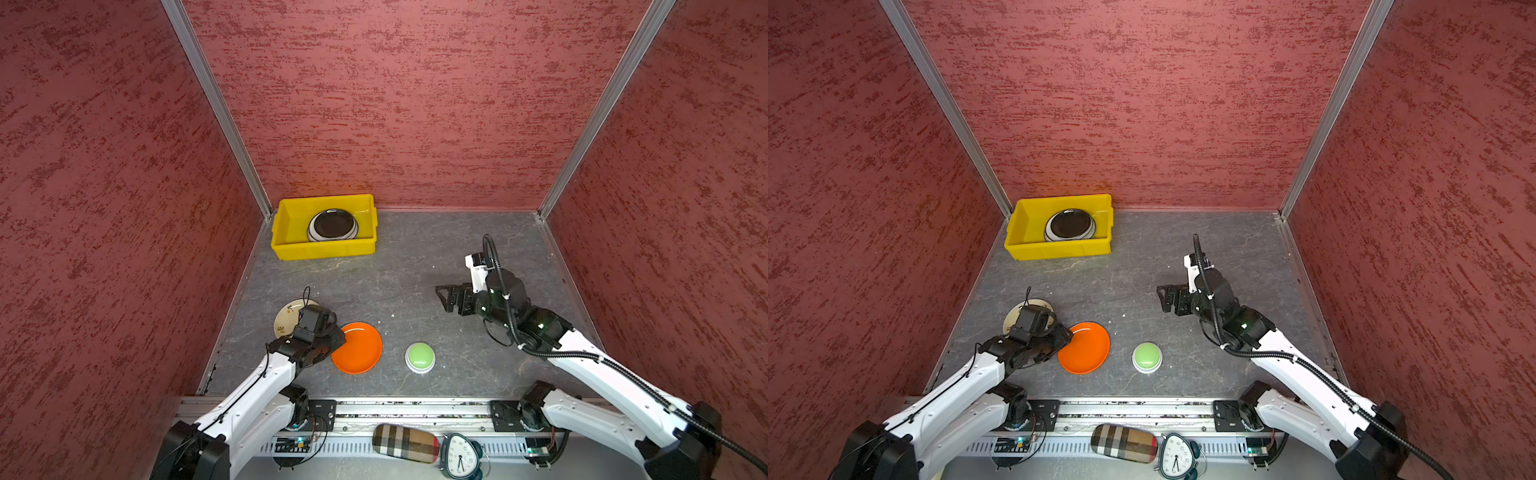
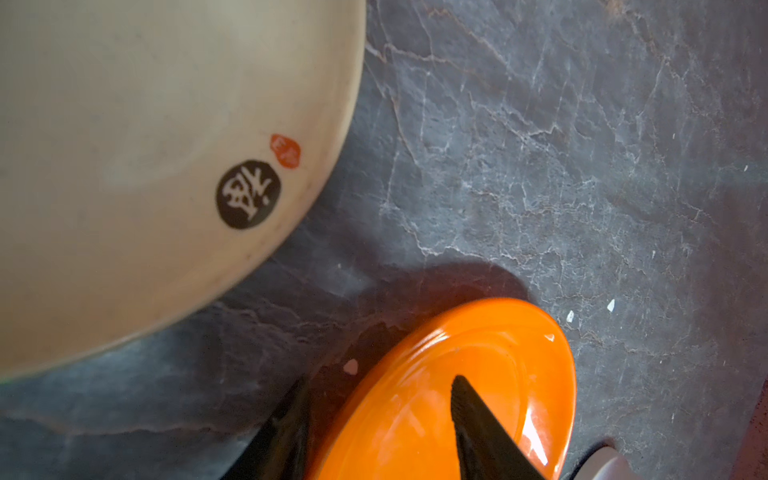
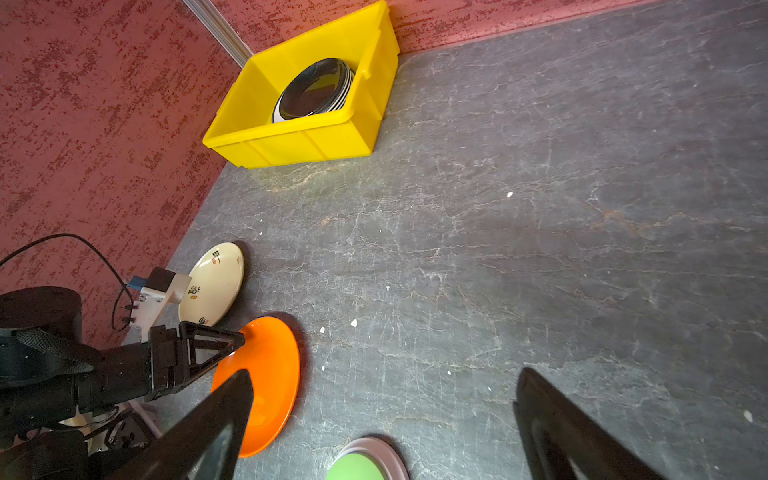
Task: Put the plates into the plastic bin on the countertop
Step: 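Push the orange plate rim upright and close the left gripper on it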
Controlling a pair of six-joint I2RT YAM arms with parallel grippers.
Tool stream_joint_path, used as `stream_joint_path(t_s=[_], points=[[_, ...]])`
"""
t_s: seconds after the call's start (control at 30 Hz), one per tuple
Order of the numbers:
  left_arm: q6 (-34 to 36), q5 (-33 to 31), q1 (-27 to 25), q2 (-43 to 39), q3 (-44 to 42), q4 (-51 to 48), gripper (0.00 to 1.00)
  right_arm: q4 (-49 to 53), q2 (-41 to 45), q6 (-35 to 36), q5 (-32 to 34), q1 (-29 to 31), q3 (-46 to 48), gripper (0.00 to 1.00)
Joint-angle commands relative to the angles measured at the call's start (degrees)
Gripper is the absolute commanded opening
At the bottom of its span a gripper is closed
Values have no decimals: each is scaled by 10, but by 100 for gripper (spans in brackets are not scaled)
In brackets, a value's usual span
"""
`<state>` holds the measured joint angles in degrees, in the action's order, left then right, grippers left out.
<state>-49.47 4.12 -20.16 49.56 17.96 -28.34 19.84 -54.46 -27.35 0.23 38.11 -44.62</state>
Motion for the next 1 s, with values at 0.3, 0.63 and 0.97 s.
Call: stream_joint_path(t_s=[0.3, 0.63, 0.97], points=[[-12, 5, -30, 39, -22, 23, 41, 5, -2, 9, 17, -8, -18, 99], [-18, 31, -42, 39, -25, 58, 22, 4, -3, 7, 14, -10, -16, 99], [-17, 30, -52, 41, -26, 70, 15, 0, -6, 5, 13, -13, -13, 99]])
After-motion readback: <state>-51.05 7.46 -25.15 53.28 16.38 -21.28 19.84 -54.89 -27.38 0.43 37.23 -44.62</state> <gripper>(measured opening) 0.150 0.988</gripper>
